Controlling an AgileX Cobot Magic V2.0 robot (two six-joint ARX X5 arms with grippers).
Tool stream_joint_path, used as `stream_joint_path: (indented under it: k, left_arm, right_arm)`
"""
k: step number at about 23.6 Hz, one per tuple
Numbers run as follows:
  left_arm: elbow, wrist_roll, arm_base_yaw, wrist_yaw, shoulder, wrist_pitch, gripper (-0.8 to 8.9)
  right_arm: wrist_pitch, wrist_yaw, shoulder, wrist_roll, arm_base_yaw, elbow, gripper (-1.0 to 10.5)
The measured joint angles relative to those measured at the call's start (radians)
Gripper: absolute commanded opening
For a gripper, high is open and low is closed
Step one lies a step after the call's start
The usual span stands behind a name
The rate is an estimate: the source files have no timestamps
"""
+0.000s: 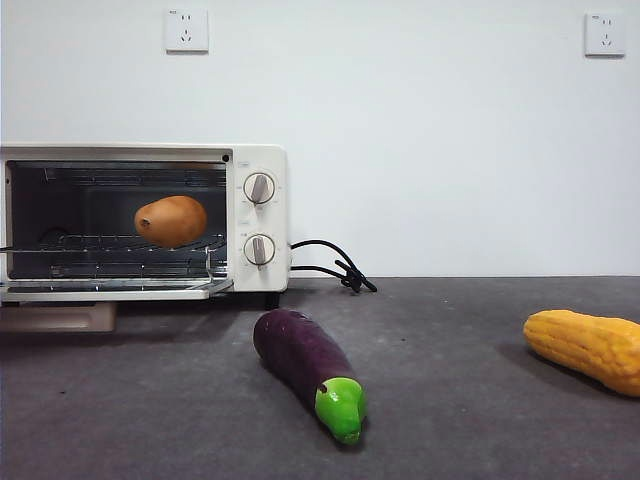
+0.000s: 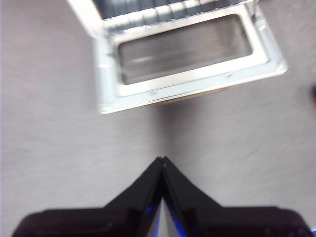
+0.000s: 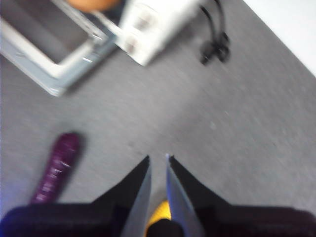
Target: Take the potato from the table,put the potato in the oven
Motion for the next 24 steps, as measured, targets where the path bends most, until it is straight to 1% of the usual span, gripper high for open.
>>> stream_joint_path:
  k: [2, 4, 5, 6, 7, 8, 11, 14, 16, 18, 19, 23, 24]
  left_arm:
    - [0.000, 0.006, 0.081, 0.122, 0.066, 0.039, -0.10]
    - [0.000, 0.016, 0.207, 0.314, 0.147, 0.089, -0.09]
    - [0.000, 0.019, 0.267, 0.403, 0.175, 0.105, -0.09]
    - [0.000, 0.019, 0.320, 0.470, 0.198, 0.120, -0.09]
    - [0.000, 0.019, 0.358, 0.499, 0.217, 0.130, -0.09]
    - [0.000, 0.019, 0.387, 0.500, 0.236, 0.138, -0.09]
    - [-0.016, 0.010, 0.446, 0.513, 0.302, 0.210, -0.09]
    - [-0.095, -0.009, 0.482, 0.589, 0.386, 0.271, -0.09]
    - [-0.149, -0.031, 0.536, 0.667, 0.450, 0.309, -0.09]
    - [-0.172, -0.064, 0.597, 0.793, 0.488, 0.346, -0.09]
    - [-0.172, -0.076, 0.621, 0.819, 0.498, 0.369, -0.09]
    - [-0.172, -0.095, 0.681, 0.818, 0.570, 0.381, -0.09]
    - [-0.172, -0.095, 0.687, 0.801, 0.602, 0.380, -0.09]
  right_arm:
    - [0.000, -0.039, -0.044, -0.021, -0.055, -0.043, 0.6]
    - [0.006, -0.134, -0.115, -0.045, -0.125, -0.103, 0.6]
    - [0.059, -0.192, -0.163, -0.059, -0.165, -0.156, 0.6]
    - [0.143, -0.253, -0.215, -0.069, -0.210, -0.211, 0.6]
    - [0.219, -0.305, -0.271, -0.076, -0.254, -0.270, 0.6]
    - [0.259, -0.334, -0.330, -0.080, -0.294, -0.325, 0.6]
    - [0.279, -0.335, -0.481, -0.084, -0.398, -0.506, 0.6]
    - [0.360, -0.340, -0.589, -0.080, -0.468, -0.710, 0.6]
    - [0.387, -0.339, -0.678, -0.072, -0.481, -0.850, 0.6]
    - [0.414, -0.340, -0.769, -0.060, -0.482, -0.955, 0.6]
    - [0.425, -0.340, -0.804, -0.057, -0.482, -0.995, 0.6]
    - [0.423, -0.338, -0.873, -0.034, -0.480, -1.122, 0.6]
    - [0.423, -0.338, -0.879, -0.022, -0.480, -1.141, 0.6]
